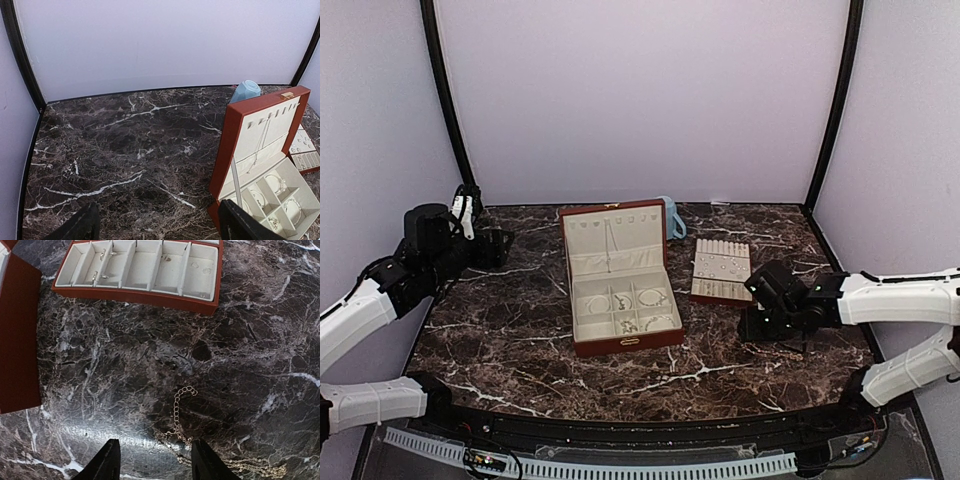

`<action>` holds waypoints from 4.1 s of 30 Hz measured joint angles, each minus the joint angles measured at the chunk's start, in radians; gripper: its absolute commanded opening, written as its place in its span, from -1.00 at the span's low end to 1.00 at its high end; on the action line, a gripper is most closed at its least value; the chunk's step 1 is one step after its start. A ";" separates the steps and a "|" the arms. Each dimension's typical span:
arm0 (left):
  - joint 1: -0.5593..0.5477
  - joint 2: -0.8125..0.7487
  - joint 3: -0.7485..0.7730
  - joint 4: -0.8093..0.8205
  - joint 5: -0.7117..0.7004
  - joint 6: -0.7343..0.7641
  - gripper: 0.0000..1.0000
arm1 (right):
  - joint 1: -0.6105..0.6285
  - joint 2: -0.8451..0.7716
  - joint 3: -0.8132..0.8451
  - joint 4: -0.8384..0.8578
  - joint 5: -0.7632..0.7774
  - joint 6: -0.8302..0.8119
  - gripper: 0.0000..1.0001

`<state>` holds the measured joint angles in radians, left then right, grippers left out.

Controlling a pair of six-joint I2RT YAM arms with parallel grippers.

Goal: Organize the mixed jewelry
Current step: Pick up the necklace from the center of the board.

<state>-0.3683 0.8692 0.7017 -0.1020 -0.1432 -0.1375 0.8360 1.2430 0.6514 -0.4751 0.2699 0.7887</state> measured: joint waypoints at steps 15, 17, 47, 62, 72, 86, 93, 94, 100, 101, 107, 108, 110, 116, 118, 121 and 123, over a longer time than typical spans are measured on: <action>0.000 0.000 -0.003 0.000 0.000 0.000 0.68 | 0.000 0.095 -0.023 -0.030 0.032 -0.009 -0.46; 0.000 0.000 -0.003 0.000 0.000 0.000 0.68 | 0.000 0.110 -0.025 -0.031 0.040 -0.014 -0.48; 0.000 0.000 -0.003 0.000 0.000 0.001 0.69 | -0.015 0.264 0.000 0.238 0.031 -0.078 -0.76; 0.000 0.000 -0.003 0.000 -0.004 0.004 0.69 | -0.016 0.460 0.179 0.339 -0.002 -0.108 -0.63; 0.000 0.000 -0.003 0.000 -0.004 0.004 0.69 | -0.038 0.368 0.091 0.276 0.063 -0.076 -0.55; 0.000 0.000 -0.004 0.000 -0.004 0.004 0.69 | -0.058 0.397 0.109 0.320 0.040 -0.089 -0.62; 0.000 0.000 -0.005 0.000 -0.004 0.004 0.69 | -0.063 0.354 0.073 0.322 -0.014 -0.081 -0.61; 0.000 0.000 -0.005 0.000 -0.004 0.004 0.69 | -0.063 0.348 0.065 0.323 -0.019 -0.080 -0.63; 0.000 0.000 -0.005 0.000 -0.003 0.004 0.69 | -0.063 0.343 0.053 0.336 -0.019 -0.076 -0.66; 0.000 0.000 -0.005 0.000 -0.004 0.004 0.69 | -0.063 0.344 0.053 0.339 -0.018 -0.077 -0.67; 0.000 0.000 -0.005 0.000 -0.004 0.004 0.69 | -0.063 0.388 0.076 0.378 -0.001 -0.097 -0.78; 0.000 0.000 -0.005 0.000 -0.004 0.004 0.69 | -0.063 0.394 0.079 0.383 0.002 -0.101 -0.79; 0.000 0.000 -0.005 0.000 -0.004 0.004 0.69 | -0.063 0.401 0.084 0.388 0.008 -0.106 -0.81; 0.000 0.000 -0.005 0.000 -0.004 0.004 0.69 | -0.059 0.397 0.080 0.386 0.014 -0.111 -0.78; 0.000 0.000 -0.005 0.000 -0.004 0.004 0.69 | -0.057 0.387 0.075 0.371 0.016 -0.111 -0.77; 0.000 0.000 -0.005 0.000 -0.004 0.004 0.69 | -0.050 0.371 0.072 0.331 0.019 -0.112 -0.74; 0.000 0.000 -0.005 0.000 -0.004 0.004 0.69 | -0.045 0.365 0.074 0.308 0.024 -0.115 -0.71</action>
<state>-0.3683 0.8688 0.6964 -0.1017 -0.1471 -0.1337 0.7910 1.6077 0.7254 -0.1673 0.2939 0.6739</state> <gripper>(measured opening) 0.846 0.129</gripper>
